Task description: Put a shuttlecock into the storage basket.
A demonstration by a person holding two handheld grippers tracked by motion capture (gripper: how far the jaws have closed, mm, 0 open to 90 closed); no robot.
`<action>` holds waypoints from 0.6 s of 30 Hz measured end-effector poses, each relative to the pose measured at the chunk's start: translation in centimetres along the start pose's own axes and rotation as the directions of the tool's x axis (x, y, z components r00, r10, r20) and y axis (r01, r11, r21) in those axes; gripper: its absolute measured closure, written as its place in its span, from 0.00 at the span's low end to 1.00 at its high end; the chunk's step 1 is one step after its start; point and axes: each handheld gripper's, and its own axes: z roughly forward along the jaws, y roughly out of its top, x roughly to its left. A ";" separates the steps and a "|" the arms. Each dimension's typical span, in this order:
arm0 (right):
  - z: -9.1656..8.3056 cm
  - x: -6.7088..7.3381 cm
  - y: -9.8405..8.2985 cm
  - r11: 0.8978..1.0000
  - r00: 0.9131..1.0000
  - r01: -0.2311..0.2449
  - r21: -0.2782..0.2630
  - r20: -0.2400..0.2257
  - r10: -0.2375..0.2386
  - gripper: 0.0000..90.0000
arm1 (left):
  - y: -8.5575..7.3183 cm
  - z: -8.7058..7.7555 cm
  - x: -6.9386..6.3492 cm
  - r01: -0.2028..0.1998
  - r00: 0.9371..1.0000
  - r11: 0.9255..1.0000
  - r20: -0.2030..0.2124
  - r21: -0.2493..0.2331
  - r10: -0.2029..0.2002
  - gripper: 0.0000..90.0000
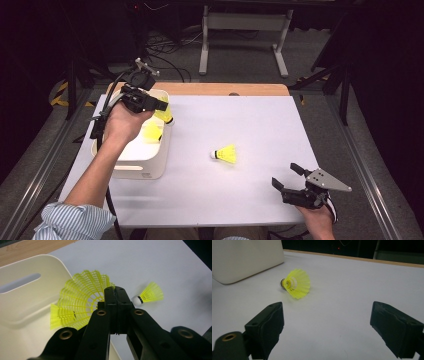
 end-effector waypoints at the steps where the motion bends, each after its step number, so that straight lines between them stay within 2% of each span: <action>1: 0.0 0.0 0.0 1.000 1.000 -0.004 -0.001 -0.001 0.004 0.14 | -0.1 -0.1 0.1 0.002 1.000 1.000 0.002 0.000 -0.002 1.00; 18: 0.0 0.0 0.0 1.000 1.000 -0.003 0.003 0.005 0.003 0.14 | -0.9 -1.3 1.3 0.035 0.999 0.999 -0.019 -0.034 -0.036 1.00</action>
